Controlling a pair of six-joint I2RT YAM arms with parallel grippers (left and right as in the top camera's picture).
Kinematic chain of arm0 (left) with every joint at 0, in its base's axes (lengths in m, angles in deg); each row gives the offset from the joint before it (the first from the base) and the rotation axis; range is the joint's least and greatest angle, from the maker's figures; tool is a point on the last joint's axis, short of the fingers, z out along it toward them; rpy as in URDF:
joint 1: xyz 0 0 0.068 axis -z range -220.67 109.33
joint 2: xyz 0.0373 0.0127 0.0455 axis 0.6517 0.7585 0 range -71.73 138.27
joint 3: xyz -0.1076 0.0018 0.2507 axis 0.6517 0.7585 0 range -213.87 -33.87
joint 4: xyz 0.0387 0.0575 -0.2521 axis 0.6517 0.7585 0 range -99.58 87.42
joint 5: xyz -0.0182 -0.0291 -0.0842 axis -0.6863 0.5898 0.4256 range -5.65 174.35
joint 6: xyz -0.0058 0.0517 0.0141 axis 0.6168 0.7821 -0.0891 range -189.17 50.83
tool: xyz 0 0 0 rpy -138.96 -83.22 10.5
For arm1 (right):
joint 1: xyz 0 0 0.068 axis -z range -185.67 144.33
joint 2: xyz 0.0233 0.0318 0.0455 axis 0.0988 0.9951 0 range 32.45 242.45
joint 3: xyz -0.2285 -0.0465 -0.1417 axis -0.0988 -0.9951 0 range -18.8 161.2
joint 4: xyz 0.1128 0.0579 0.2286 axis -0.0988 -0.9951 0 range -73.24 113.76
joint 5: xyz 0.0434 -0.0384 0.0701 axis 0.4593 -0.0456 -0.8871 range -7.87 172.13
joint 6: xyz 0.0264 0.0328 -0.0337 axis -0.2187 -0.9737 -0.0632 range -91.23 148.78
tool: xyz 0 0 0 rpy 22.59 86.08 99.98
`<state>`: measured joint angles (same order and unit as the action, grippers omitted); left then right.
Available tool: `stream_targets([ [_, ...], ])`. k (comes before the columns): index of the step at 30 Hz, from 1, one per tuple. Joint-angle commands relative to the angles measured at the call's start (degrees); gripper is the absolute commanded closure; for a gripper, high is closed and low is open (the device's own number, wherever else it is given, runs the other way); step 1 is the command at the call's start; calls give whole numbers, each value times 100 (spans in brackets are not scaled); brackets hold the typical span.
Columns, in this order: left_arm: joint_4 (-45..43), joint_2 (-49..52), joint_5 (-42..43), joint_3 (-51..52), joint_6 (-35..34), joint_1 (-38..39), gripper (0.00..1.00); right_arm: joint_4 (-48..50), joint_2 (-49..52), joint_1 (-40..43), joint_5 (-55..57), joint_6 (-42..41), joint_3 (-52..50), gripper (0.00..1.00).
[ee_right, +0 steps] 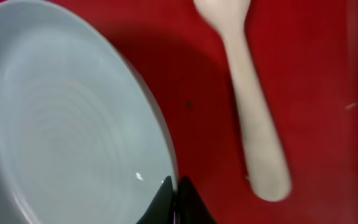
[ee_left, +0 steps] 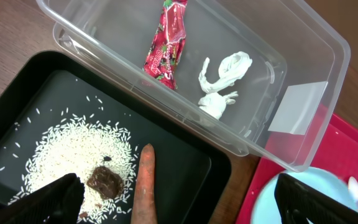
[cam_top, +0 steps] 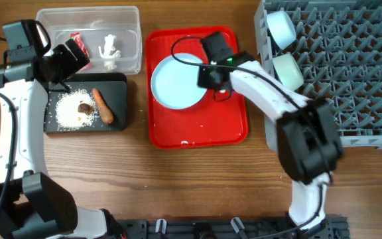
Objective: Sort waste into correct bins and load items into the dishwasher rack
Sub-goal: 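Lift the plate with the right gripper and stand it upright in the rack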
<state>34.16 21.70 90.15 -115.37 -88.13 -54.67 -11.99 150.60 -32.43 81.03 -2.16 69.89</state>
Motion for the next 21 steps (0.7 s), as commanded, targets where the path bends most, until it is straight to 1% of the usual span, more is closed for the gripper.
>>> stream_targets([
  [1,4,-52,-55,-26,35,-11,0,55,-1397,155,629,914,33,96],
  [5,4,-52,-55,-26,35,-11,0,13,-2708,365,2293,1631,33,96],
  [7,4,-52,-52,-26,35,-11,0,17,-3161,472,3777,1991,33,96],
  [10,4,-52,-52,-26,35,-11,0,59,-3386,673,5768,2487,33,96],
  [13,4,-52,-55,-26,35,-11,0,105,-3283,984,7014,2555,15,96],
  [15,4,-52,-55,-26,35,-11,0,391,-3080,1357,7248,2955,11,96],
  [18,4,-52,-55,-26,35,-11,0,861,-2697,1923,7215,3329,11,96],
  [21,4,-52,-55,-26,35,-11,0,1307,-2234,2269,7147,3853,11,96],
])
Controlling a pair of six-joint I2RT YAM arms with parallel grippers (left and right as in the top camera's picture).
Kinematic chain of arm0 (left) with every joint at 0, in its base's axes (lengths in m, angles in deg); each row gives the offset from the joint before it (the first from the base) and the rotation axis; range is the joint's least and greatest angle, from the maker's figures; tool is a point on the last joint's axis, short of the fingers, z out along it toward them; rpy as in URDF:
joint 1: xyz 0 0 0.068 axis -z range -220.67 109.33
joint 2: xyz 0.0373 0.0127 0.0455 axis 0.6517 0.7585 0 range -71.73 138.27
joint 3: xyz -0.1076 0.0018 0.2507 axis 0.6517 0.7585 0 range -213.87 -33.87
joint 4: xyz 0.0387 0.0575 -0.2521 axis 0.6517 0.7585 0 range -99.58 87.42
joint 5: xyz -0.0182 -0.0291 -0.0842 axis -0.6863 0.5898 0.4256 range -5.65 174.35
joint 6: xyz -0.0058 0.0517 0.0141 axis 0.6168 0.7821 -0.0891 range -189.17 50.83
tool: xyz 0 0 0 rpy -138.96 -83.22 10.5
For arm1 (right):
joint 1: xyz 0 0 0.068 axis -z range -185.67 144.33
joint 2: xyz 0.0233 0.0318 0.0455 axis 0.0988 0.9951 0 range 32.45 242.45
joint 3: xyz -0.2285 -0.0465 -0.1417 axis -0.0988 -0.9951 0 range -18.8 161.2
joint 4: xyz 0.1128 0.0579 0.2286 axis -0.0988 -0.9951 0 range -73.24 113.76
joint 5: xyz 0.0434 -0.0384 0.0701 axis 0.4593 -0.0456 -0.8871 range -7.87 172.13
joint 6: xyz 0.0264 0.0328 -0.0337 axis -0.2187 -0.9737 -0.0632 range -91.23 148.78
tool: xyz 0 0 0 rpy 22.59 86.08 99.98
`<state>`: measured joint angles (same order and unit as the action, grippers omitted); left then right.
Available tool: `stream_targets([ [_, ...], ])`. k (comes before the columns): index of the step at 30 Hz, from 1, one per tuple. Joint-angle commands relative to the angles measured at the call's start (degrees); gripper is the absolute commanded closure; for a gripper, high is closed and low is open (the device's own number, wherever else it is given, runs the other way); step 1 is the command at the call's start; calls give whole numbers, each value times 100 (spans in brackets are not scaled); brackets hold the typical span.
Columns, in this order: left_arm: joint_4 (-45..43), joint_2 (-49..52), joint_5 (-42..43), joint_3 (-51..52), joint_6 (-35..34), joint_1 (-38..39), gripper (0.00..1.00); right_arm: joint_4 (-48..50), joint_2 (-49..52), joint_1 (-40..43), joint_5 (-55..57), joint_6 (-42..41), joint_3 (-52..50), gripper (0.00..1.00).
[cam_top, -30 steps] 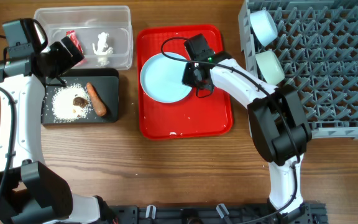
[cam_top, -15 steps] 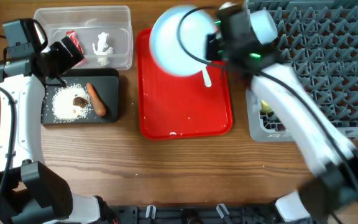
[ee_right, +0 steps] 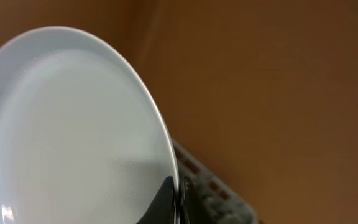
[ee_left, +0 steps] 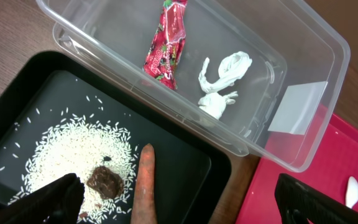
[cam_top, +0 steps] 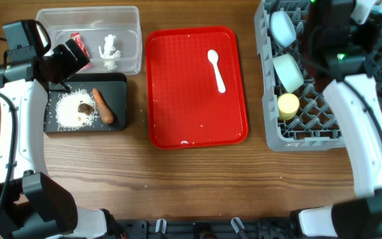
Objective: Sort waste into correct bins and load items into the dishwasher rack
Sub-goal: 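Lift the plate with the right gripper and stand it upright in the rack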
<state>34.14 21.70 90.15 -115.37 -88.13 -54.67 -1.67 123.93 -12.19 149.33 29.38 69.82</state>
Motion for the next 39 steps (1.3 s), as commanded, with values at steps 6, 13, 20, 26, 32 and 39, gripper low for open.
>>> stream_targets([
  [6,7,-52,-52,-26,35,-11,0,1943,1469,299,-20,3058,17,96],
  [13,7,-52,-55,-26,35,-11,0,2625,2083,302,-254,3893,17,96],
  [20,7,-52,-52,-26,35,-11,0,2444,2083,299,-1003,3886,17,96],
  [26,7,-52,-52,-26,35,-11,0,2013,2083,295,-1482,3877,17,53],
  [32,7,-52,-55,-26,35,-11,0,3018,2081,295,-505,3539,20,0],
  [39,7,-52,-55,-26,35,-11,0,5136,1513,-234,17,4824,20,0],
])
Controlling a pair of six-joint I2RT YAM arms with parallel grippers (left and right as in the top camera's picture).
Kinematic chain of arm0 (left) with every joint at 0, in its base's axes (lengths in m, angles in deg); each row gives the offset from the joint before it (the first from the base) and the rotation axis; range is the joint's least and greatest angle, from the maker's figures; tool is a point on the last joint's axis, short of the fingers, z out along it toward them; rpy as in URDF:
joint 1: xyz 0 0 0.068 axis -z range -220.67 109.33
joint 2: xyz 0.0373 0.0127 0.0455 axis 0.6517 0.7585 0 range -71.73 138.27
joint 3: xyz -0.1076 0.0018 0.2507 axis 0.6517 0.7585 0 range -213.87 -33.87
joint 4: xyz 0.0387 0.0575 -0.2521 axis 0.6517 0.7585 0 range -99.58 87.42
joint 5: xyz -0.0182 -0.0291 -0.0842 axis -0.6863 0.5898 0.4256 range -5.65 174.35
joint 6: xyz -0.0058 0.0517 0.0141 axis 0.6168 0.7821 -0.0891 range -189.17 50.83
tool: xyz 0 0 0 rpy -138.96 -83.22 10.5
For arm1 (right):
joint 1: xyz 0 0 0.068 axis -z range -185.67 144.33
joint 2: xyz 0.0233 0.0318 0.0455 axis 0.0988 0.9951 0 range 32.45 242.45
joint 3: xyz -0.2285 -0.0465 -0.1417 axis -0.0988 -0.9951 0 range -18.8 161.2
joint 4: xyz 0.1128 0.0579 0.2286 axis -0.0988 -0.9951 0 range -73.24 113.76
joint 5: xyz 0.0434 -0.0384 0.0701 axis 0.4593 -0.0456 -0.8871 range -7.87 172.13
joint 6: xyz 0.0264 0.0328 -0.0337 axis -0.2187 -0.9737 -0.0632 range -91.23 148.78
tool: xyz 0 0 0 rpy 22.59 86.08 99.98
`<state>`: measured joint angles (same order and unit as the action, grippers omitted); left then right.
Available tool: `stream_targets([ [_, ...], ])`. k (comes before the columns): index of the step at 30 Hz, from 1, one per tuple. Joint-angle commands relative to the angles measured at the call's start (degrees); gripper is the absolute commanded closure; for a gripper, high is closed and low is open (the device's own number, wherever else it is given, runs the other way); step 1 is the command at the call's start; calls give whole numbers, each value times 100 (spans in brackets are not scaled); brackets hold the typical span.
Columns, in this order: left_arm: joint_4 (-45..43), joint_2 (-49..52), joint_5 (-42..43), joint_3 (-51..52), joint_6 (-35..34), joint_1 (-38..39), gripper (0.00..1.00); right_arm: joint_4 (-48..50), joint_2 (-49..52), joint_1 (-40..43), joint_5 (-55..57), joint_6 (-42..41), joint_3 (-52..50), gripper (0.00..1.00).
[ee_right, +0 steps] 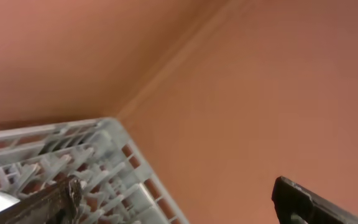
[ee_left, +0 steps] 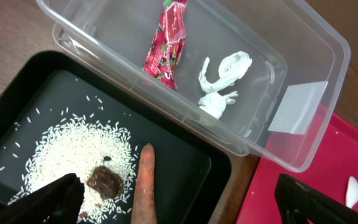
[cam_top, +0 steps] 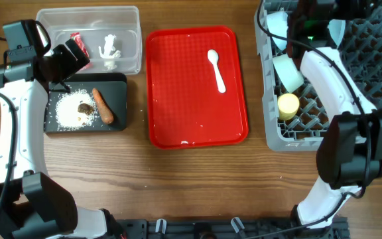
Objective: Sort waste into correct bins and load items into the dishwasher rack
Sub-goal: 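Lift the plate with the right gripper and stand it upright in the rack, then reach the right gripper to the white spoon and grasp it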
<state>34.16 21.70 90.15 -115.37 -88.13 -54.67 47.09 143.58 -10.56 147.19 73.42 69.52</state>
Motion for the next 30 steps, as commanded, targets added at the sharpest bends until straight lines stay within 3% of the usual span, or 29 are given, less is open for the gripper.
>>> stream_targets([
  [1,4,-52,-52,-26,35,-11,0,210,-546,-634,92,234,50,0],
  [5,4,-52,-52,-26,35,-11,0,-898,-581,-1482,-885,-697,50,0],
  [8,4,-52,-52,-26,35,-11,0,-2396,-581,-1912,-2321,-2459,50,0],
  [13,4,-52,-52,-26,35,-11,0,-3845,-560,-1641,-5678,-5143,57,0],
  [16,4,-52,-55,-26,35,-11,0,-4172,-529,-1467,-6181,-5713,57,0],
  [21,4,-52,-55,-26,35,-11,0,-4701,-179,-1414,-6522,-5858,55,0],
  [24,4,-52,-52,-26,35,-11,0,-4715,358,-1414,-7281,-5923,55,0],
  [28,4,-52,-52,-26,35,-11,0,-4715,702,-1414,-7407,-7235,55,0],
  [30,4,-52,-52,-26,35,-11,0,-4461,870,-1425,-7403,-7372,55,0],
])
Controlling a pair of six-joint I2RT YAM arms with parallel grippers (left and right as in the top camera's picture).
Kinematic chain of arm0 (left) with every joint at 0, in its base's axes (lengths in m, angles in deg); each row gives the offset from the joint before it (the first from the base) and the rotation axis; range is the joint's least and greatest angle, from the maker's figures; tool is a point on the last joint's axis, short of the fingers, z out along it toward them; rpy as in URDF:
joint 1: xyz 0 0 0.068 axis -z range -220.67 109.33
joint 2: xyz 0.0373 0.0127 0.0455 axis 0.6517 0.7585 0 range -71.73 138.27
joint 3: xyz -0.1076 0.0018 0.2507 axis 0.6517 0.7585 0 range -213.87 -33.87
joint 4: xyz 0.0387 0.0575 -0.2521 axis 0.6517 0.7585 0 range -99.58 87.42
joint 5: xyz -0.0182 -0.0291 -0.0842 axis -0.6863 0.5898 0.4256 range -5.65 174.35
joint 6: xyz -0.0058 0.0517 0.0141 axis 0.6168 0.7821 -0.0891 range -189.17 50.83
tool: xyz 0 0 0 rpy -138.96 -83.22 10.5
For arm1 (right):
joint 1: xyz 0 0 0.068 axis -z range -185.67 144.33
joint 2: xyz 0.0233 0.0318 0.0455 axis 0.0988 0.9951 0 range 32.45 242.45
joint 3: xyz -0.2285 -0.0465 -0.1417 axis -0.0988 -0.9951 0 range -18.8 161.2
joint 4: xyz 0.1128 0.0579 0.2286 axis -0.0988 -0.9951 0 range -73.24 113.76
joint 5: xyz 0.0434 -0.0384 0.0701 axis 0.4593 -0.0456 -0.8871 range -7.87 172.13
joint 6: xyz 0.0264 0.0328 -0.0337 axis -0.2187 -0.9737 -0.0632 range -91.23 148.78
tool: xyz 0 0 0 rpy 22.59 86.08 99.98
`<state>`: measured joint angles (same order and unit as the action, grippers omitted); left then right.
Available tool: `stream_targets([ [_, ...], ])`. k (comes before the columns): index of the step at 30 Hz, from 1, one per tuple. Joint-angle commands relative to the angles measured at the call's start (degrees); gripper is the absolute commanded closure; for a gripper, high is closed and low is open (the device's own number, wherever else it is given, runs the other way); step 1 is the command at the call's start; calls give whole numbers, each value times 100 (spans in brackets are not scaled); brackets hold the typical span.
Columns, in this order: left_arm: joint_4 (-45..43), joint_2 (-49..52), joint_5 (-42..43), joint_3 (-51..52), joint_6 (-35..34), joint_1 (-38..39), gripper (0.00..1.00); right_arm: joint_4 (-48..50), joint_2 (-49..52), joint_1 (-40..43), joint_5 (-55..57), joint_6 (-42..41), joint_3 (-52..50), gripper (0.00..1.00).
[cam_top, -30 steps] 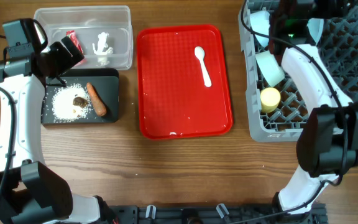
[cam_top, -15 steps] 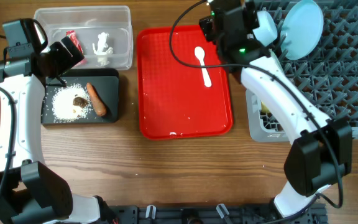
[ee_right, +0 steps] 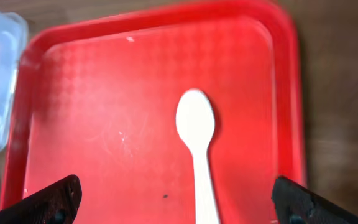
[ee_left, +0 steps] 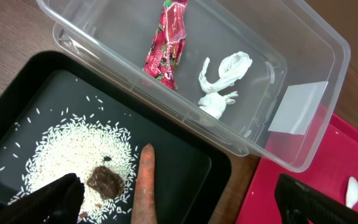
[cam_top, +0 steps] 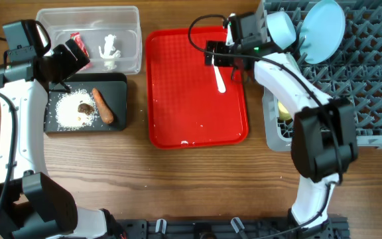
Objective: Sort waste into correct bins and load items into the dishwasher rack
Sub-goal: 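Reach the right gripper to the white spoon and grasp it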
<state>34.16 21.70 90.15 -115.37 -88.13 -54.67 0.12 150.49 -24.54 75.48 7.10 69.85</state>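
A white spoon [cam_top: 220,82] [ee_right: 199,149] lies on the red tray [cam_top: 191,113] near its far right corner. My right gripper [cam_top: 223,61] [ee_right: 179,203] hangs open above the spoon, with its handle between the spread fingers and nothing held. A light blue plate [cam_top: 321,30] stands on edge in the grey dishwasher rack [cam_top: 370,86]. My left gripper [cam_top: 71,56] [ee_left: 179,200] stays open over the black tray [ee_left: 185,149], which holds rice [ee_left: 73,152], a brown lump [ee_left: 104,180] and a carrot [ee_left: 143,180].
A clear bin [cam_top: 88,36] at the far left holds a red wrapper [ee_left: 166,43] and crumpled white tissue [ee_left: 221,84]. A white bowl [cam_top: 280,26] sits in the rack's left end, and a yellow cup [cam_top: 285,107] shows behind my right arm.
My right gripper was open up at the rack's far edge. It now hangs open over the red tray above the spoon. The plate stays in the rack. The left arm has not moved.
My right gripper was shut on the plate's rim on the red tray. Then it held the plate up over the rack. Then it was open at the rack with the plate left there. Now it is over the spoon. The left gripper stayed over the black tray throughout.
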Motion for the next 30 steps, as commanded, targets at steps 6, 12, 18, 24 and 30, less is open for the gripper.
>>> stream_targets([
  [6,4,-52,-52,-26,35,-11,0,887,935,-26,-245,-741,22,10],
  [12,4,-52,-52,-26,35,-11,0,1342,1331,-22,-376,-730,22,20],
  [18,4,-52,-52,-26,35,-11,0,1510,1659,-22,-369,-723,22,28],
  [24,4,-52,-55,-26,35,-11,0,1582,1836,-35,4,-645,22,48],
  [30,4,-52,-52,-26,35,-11,0,1460,1849,-299,822,271,22,49],
])
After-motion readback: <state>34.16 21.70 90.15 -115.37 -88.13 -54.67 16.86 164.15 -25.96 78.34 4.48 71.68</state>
